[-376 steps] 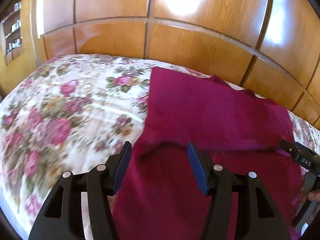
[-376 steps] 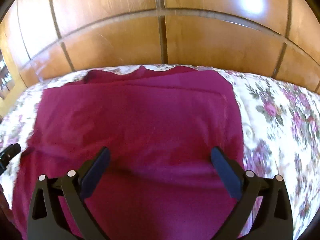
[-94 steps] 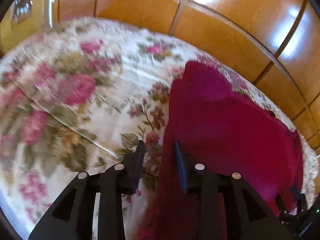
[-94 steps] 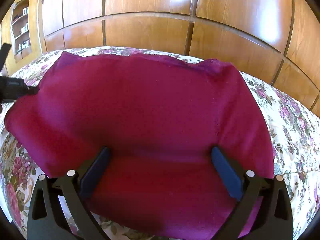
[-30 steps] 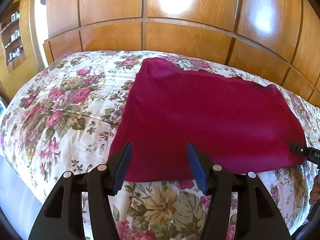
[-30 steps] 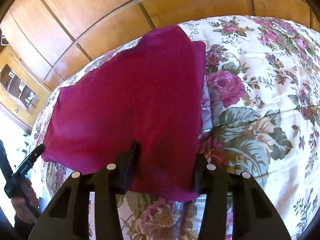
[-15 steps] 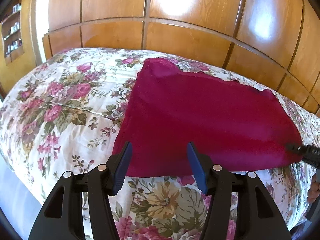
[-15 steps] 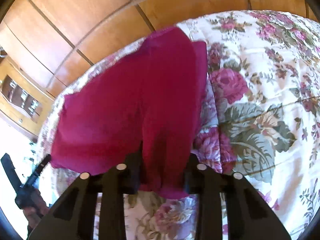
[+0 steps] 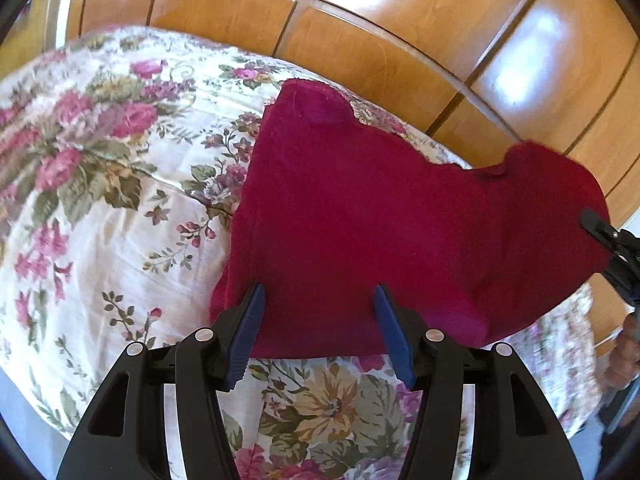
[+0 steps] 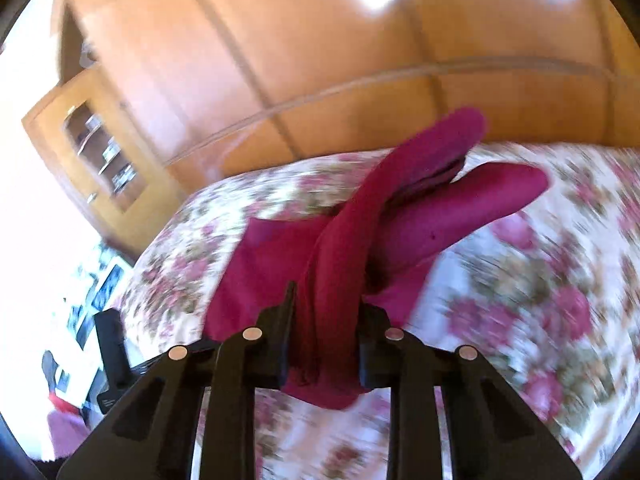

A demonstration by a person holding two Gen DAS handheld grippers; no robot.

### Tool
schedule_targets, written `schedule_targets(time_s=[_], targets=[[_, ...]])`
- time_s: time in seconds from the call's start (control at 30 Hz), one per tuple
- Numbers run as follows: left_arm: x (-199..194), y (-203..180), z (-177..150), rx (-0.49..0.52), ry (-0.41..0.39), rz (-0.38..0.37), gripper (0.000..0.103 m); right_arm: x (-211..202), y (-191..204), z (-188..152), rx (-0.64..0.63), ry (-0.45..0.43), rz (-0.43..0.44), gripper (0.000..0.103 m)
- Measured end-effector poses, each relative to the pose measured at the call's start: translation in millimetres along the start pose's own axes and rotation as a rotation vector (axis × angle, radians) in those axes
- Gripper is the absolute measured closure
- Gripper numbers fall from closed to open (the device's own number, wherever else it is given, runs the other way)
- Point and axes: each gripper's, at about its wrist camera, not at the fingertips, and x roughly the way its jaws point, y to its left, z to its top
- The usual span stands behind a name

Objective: Fold small clothes

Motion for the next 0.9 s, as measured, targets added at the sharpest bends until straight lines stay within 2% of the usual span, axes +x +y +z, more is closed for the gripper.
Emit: schedule_targets(time_s=[0.13, 0.23, 0.4, 0.47, 0.5, 0.57, 0.67, 0.8, 0.9], targets=[[-14.1, 16.8, 6.5, -0.1, -0.007, -0.092, 0.047, 42.9, 49.3, 1.4, -0.088, 0.054, 0.075, 0.082], [-31.9, 30.2, 11.2, -0.141, -0.041, -0.09, 0.047, 80.1, 81.2, -8.9, -0.152, 0.126, 0.112, 0.085], [-54.8, 56.1, 18.2, -0.2, -0.069, -0.1, 0.047, 147.4, 119.1, -44.7, -0.272, 0.276, 0.088, 0.086], [-62.1, 65.3, 20.7, -0.23, -0.073, -0.123, 0.047, 155.5, 125.9, -53.8, -0.322, 0.283, 0.068, 0.082], [-63.6, 69.0, 22.0, -0.24, -0.073, -0.138, 0.047, 155.5, 127.6, -56.2, -0.337, 0.276, 0.072, 0.078], [-65.7, 71.9, 25.3, -0.249, -0.074, -0.156, 0.047, 144.9, 125.8, -57.3, -0.322, 0.264, 0.124, 0.042], [-63.2, 68.2, 34.5, -0.246, -0.062, -0.192, 0.047, 115.7, 120.0, -62.9, -0.334, 0.226, 0.144, 0.036], [-57.7, 54.0, 41.9, -0.221, -0.047, -0.221, 0.047, 81.9, 100.1, -76.1, -0.29, 0.198, 0.121, 0.03], [-51.2, 39.8, 51.8, -0.197, -0.021, -0.241, 0.036, 55.7, 71.3, -89.5, -0.239, 0.182, 0.051, 0.03]])
